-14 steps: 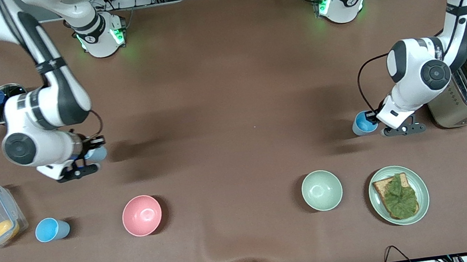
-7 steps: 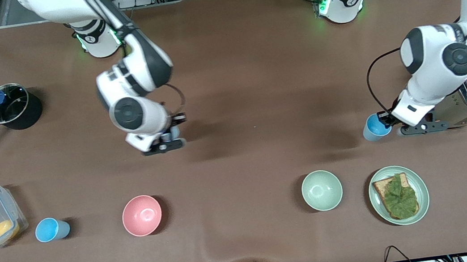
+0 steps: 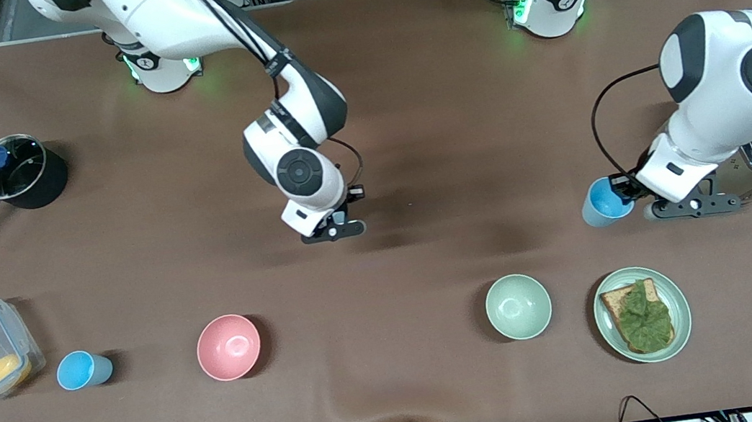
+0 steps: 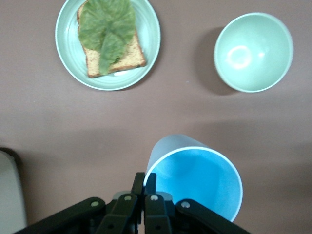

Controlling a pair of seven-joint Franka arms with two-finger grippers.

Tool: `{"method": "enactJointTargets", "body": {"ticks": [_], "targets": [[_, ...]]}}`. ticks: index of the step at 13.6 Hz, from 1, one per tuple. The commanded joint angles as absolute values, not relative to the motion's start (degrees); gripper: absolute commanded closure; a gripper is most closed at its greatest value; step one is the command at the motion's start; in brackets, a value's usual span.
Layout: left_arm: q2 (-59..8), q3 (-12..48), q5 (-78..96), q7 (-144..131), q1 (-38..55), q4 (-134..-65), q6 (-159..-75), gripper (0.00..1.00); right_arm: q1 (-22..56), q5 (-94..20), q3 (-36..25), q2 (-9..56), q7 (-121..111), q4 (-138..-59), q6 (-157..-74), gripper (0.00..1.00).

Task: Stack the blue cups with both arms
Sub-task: 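Carry the blue cup with the right gripper to the table center and release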

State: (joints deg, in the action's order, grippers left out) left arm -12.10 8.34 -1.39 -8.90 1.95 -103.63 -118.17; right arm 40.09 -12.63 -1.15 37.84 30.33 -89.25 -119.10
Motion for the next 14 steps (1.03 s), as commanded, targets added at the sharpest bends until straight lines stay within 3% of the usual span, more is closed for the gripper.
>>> {"method": "enactJointTargets", "body": {"ticks": [1, 2, 3, 4, 5, 9, 14], "targets": [[-12.74, 11.68, -1.14, -14.83, 1.93, -101.51, -116.28, 1.0, 41.13, -13.89, -1.85, 39.28, 31.82, -86.75, -118.83, 1.0], [-12.83, 12.65, -1.14, -16.68, 2.02, -100.99, -116.28, 1.0, 41.74, -13.8, -1.85, 39.72, 31.82, -86.75, -119.44, 1.0], [-13.01, 13.79, -1.14, -18.61, 2.11, -100.81, -116.28, 1.0, 41.83, -13.8, -1.85, 40.16, 31.73, -86.75, -120.23, 0.8], [-13.09, 14.93, -1.14, -20.89, 2.11, -100.81, -116.28, 1.0, 42.01, -13.8, -1.85, 40.43, 31.64, -86.75, -120.5, 0.17], [-13.18, 15.64, -1.14, -22.4, 2.28, -100.81, -116.28, 1.0, 42.79, -13.1, -1.93, 40.08, 31.47, -86.75, -120.5, 0.0], [-14.14, 18.54, -1.06, -27.59, 2.37, -99.76, -116.37, 1.0, 41.84, -13.53, -2.2, 38.59, 30.94, -83.15, -116.48, 0.0], [-15.47, 18.98, -0.7, -28.92, 4.57, -99.49, -116.37, 1.0, 32.45, -13.19, -2.28, 31.75, 24.64, -79.28, -99.34, 0.0]]}}
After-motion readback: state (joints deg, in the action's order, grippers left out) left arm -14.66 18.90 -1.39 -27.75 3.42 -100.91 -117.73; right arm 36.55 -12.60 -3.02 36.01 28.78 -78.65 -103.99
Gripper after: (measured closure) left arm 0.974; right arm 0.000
